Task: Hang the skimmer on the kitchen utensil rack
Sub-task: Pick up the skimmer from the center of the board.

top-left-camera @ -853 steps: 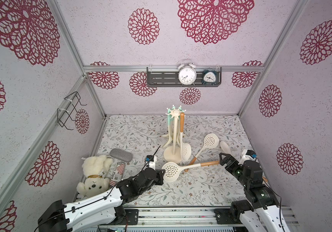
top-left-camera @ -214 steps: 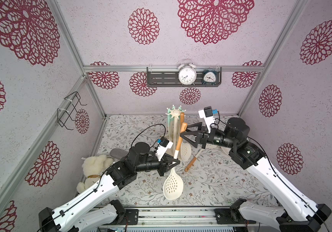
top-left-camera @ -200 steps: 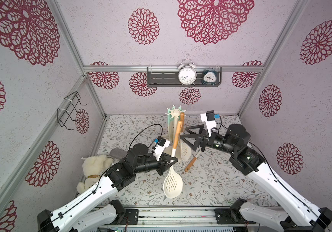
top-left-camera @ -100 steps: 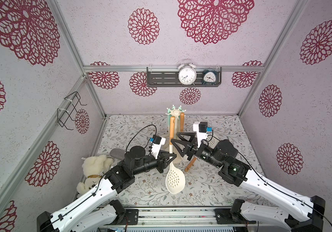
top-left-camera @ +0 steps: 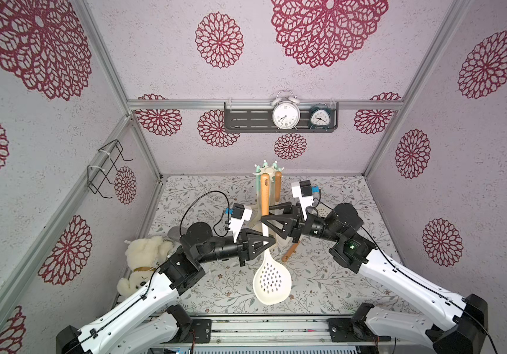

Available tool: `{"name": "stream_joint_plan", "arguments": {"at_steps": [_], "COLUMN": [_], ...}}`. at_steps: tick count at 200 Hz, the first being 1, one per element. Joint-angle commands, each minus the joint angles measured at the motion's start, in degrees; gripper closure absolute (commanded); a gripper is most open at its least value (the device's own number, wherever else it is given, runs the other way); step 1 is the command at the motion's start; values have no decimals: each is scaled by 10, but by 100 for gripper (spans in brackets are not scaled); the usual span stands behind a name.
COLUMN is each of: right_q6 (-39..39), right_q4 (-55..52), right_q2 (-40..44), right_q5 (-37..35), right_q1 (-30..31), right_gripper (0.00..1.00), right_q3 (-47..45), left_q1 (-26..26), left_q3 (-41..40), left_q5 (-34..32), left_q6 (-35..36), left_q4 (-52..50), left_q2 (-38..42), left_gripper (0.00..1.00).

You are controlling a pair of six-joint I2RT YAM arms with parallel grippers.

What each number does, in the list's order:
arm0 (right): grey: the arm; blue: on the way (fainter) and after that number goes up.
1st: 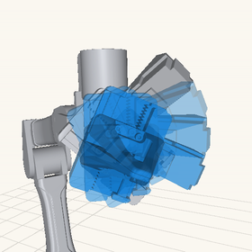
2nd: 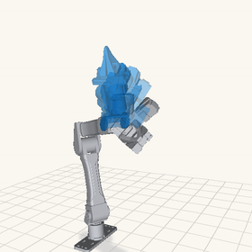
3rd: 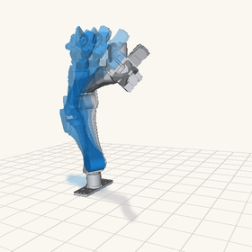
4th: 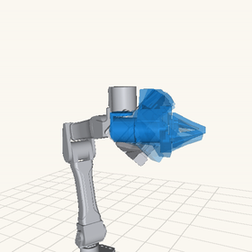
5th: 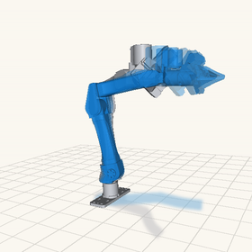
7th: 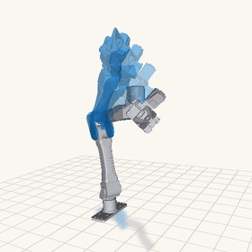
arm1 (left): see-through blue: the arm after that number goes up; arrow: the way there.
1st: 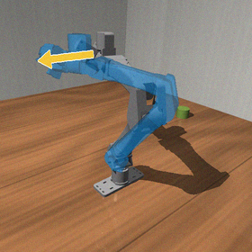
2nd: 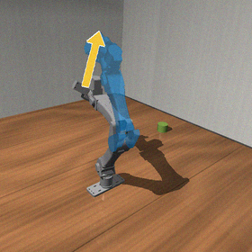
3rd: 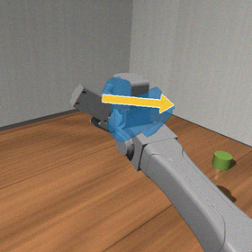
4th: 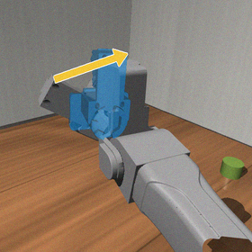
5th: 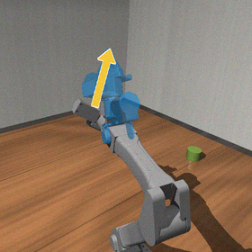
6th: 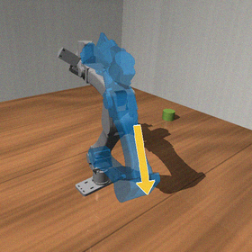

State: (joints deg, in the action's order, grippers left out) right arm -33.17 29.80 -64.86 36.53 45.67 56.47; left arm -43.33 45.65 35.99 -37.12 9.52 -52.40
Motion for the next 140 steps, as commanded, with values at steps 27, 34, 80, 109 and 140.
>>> {"name": "stream_joint_plan", "arguments": {"at_steps": [27,34,80,109,140], "right_q6": [-80,-76,9,18,40], "right_q4": [130,122,-81,-148,-186], "right_q2": [-11,-9,67,84,63], "right_q5": [73,70,-47,12,133], "right_q1": [-1,-1,-57,-134,-191], "right_gripper": [76,84,100,100,100], "right_q3": [-7,-9,-21,-42,-29], "left_q1": [5,6,10,28,83], "left_q3": [14,15,72,130,186], "left_q5": [19,13,-112,-210,-230], "left_q6": [-6,-2,83,134,148], "left_q4": [36,28,-175,-314,-384], "left_q2": [-3,-3,15,24,21], "left_gripper": [100,100,22,11,12]}}
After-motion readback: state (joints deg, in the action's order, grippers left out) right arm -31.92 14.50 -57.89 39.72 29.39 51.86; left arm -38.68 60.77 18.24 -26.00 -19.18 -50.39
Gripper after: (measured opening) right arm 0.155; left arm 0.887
